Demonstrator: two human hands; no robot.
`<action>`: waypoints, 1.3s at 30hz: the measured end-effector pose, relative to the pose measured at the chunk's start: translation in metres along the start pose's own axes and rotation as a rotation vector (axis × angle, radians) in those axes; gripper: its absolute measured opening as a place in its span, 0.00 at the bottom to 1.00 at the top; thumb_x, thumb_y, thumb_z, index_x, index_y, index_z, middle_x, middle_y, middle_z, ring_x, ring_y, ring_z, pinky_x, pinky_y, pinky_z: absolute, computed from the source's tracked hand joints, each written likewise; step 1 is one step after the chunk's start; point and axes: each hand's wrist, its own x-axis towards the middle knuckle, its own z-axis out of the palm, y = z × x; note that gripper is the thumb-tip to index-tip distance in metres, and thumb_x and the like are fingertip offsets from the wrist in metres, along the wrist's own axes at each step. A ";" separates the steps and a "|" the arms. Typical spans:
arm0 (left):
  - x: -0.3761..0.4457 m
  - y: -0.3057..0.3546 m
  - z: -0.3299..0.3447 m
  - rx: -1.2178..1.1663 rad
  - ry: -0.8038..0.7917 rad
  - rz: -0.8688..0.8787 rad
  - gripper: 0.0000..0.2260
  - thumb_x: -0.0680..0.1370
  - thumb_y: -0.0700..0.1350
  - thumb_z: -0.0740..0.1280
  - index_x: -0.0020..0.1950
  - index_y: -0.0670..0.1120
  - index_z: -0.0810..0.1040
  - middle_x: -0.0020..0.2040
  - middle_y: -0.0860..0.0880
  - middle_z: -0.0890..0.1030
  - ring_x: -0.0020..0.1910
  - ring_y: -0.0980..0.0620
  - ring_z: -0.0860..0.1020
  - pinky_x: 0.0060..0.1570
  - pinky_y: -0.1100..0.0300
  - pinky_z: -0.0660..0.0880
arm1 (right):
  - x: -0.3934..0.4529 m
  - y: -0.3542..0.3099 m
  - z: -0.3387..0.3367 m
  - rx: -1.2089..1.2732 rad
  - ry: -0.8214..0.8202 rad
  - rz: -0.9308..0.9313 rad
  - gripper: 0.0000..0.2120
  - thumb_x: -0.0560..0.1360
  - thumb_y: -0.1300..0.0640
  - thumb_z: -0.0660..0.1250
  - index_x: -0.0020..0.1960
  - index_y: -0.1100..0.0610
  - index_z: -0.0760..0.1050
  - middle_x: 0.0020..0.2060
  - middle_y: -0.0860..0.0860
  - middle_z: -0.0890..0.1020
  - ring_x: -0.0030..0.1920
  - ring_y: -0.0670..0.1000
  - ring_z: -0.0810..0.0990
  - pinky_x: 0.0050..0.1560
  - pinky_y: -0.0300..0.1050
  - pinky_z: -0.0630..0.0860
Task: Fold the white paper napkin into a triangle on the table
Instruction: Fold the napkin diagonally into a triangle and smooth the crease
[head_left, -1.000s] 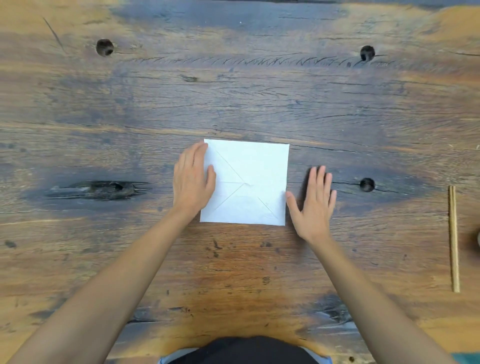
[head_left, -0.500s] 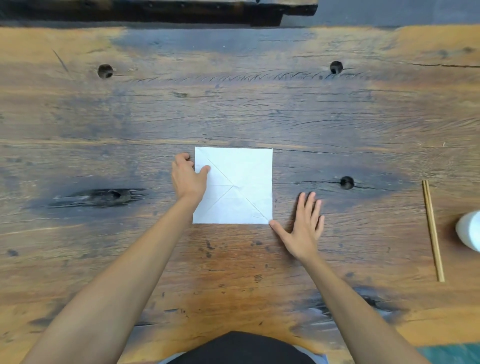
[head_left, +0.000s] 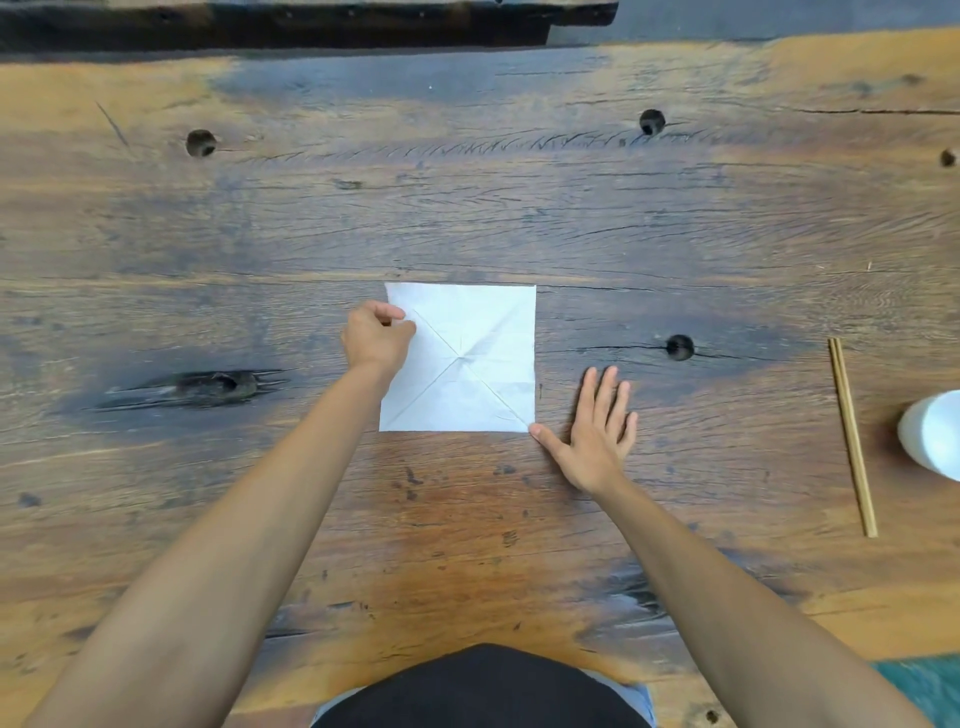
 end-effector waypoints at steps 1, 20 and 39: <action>-0.002 -0.001 0.000 -0.013 -0.002 0.011 0.08 0.73 0.38 0.73 0.48 0.46 0.77 0.44 0.50 0.79 0.47 0.49 0.78 0.48 0.58 0.76 | 0.000 0.000 0.000 -0.003 -0.004 0.000 0.53 0.70 0.17 0.49 0.77 0.41 0.20 0.76 0.43 0.20 0.75 0.48 0.18 0.76 0.60 0.29; -0.051 -0.004 -0.019 -0.085 0.086 0.488 0.06 0.76 0.40 0.71 0.52 0.45 0.83 0.45 0.51 0.84 0.41 0.56 0.78 0.43 0.68 0.76 | 0.002 -0.004 -0.001 -0.027 -0.031 0.019 0.54 0.72 0.20 0.53 0.78 0.43 0.20 0.74 0.43 0.18 0.72 0.47 0.14 0.75 0.59 0.27; -0.027 -0.017 -0.017 -0.029 0.133 0.129 0.15 0.77 0.44 0.71 0.62 0.41 0.76 0.52 0.48 0.81 0.48 0.51 0.80 0.53 0.52 0.78 | 0.001 -0.007 -0.004 -0.025 -0.057 0.029 0.55 0.73 0.20 0.54 0.78 0.45 0.21 0.74 0.45 0.18 0.71 0.49 0.13 0.76 0.60 0.27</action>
